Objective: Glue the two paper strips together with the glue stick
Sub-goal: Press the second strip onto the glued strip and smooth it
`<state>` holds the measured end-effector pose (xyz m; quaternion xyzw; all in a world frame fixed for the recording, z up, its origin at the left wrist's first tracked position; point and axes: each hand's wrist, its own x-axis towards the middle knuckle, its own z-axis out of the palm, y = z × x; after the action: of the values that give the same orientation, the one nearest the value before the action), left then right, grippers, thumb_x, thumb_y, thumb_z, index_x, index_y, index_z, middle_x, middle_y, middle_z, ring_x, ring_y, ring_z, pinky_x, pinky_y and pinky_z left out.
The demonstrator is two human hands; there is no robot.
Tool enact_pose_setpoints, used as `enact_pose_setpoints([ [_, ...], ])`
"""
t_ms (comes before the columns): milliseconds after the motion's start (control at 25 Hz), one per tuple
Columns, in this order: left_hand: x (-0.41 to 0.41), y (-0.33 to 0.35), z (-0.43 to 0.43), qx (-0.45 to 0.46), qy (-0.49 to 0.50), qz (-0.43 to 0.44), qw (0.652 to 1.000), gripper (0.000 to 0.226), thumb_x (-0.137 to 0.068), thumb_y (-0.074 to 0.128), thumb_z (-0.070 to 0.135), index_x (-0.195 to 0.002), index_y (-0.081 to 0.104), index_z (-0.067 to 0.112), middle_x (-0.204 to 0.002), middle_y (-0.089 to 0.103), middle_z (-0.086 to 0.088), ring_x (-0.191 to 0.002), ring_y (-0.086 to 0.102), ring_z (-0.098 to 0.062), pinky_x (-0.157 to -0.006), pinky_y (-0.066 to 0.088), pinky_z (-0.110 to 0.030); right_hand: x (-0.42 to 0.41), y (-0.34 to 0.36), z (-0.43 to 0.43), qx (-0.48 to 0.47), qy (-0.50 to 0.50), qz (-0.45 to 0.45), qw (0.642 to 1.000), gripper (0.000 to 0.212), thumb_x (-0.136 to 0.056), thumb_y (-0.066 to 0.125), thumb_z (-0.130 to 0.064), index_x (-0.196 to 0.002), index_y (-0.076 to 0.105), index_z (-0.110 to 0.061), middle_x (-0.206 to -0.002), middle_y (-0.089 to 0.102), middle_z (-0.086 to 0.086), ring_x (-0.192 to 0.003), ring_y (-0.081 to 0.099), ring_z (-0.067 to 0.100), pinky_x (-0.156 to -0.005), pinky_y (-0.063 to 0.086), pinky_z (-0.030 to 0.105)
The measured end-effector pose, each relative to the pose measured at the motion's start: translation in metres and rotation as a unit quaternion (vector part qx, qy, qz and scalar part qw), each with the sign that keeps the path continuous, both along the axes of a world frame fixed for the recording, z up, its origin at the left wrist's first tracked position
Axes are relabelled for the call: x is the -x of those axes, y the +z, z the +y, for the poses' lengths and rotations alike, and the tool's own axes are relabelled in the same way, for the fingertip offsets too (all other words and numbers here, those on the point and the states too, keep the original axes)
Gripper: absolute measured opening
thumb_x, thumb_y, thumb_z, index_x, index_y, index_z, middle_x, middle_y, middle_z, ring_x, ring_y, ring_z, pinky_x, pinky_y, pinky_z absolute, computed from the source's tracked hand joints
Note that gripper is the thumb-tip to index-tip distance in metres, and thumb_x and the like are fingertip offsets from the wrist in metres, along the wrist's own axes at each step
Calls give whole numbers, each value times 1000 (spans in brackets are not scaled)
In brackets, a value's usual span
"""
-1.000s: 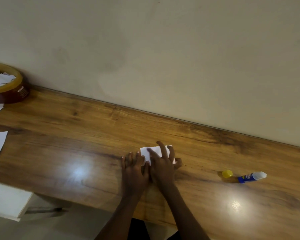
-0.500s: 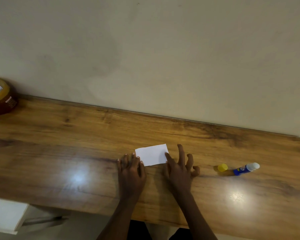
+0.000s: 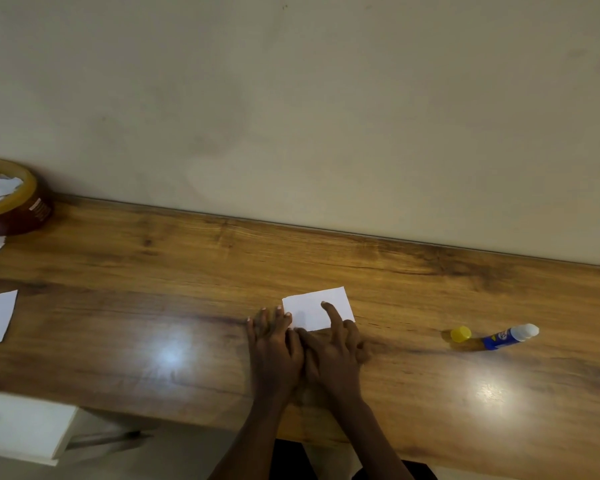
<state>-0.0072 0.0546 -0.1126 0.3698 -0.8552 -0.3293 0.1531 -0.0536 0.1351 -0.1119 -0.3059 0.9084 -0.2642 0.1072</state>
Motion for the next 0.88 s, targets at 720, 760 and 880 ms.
enact_pose_setpoints([
  [720, 1, -3, 3, 0, 30, 3, 1000, 38, -84, 53, 13, -121, 50, 3, -130, 51, -25, -130, 36, -41, -111, 18, -55, 44, -7, -1, -95, 3, 36, 995, 42, -91, 41, -27, -131, 34, -32, -149, 26, -1, -135, 17, 25, -102, 13, 51],
  [760, 1, -3, 3, 1, 29, 3, 1000, 39, -84, 54, 12, -122, 50, 4, -130, 51, -24, -130, 36, -40, -112, 20, -55, 44, -8, 2, -92, 5, 43, 995, 41, -91, 41, -24, -131, 36, -30, -147, 32, -2, -134, 21, 23, -102, 13, 50],
  [880, 2, -1, 3, -23, 41, 0, 999, 39, -87, 51, 15, -125, 47, 6, -135, 46, -24, -133, 29, -41, -112, 21, -56, 59, -8, 13, -95, -69, 60, 991, 39, -91, 39, -21, -129, 38, -27, -143, 39, -4, -132, 26, 20, -99, 15, 47],
])
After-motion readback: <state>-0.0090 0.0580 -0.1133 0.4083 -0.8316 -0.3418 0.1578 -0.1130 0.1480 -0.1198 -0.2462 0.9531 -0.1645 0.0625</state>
